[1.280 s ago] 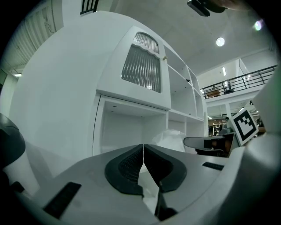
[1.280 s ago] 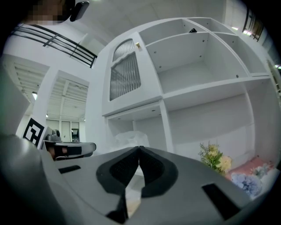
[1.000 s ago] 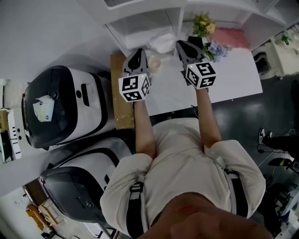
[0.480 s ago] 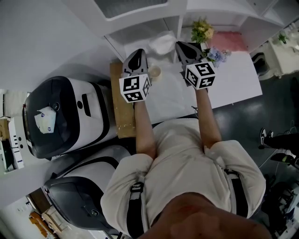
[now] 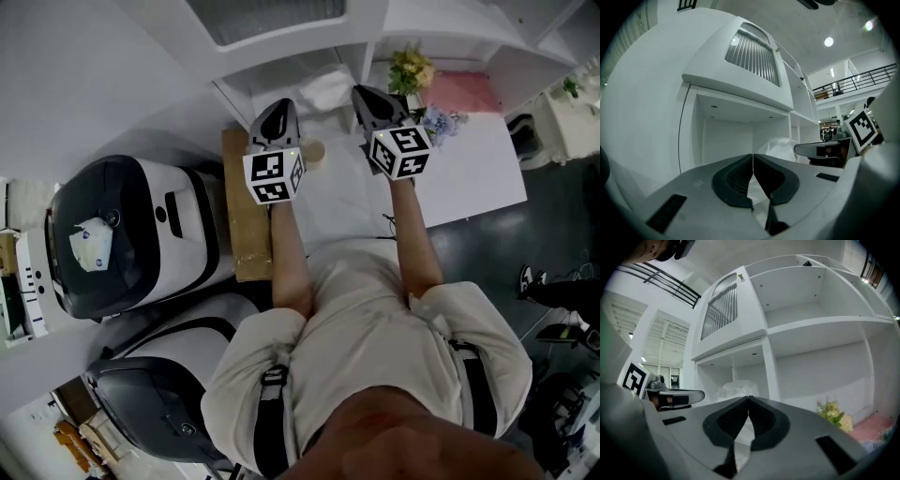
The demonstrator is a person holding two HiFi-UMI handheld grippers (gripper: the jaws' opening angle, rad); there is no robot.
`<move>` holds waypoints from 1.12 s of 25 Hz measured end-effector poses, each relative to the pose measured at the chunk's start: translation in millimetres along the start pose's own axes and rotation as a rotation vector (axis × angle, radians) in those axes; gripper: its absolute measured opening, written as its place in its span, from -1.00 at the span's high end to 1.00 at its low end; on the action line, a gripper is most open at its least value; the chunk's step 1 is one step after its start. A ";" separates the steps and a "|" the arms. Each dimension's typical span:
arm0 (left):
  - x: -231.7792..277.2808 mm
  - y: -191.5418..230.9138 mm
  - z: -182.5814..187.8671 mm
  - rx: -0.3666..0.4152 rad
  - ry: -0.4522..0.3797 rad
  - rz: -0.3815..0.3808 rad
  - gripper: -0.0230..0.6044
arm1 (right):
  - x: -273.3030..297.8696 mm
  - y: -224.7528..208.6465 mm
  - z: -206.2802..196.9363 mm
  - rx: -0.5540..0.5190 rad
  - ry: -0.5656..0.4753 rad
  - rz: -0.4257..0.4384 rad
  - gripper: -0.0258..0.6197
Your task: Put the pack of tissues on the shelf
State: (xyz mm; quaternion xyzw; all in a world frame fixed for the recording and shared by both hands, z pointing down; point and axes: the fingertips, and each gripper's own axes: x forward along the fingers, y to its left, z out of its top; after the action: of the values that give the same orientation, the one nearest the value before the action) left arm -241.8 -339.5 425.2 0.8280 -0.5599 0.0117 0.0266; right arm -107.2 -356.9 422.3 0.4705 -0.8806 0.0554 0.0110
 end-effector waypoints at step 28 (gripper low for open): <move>36.0 23.6 -32.8 -0.020 0.073 -0.024 0.89 | 86.7 12.9 -29.3 0.045 0.052 -0.001 0.71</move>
State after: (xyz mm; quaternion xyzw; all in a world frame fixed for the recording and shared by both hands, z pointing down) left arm -249.9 -379.7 460.4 0.8335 -0.5485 0.0361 0.0557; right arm -167.1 -418.4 456.5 0.4695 -0.8783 0.0874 0.0233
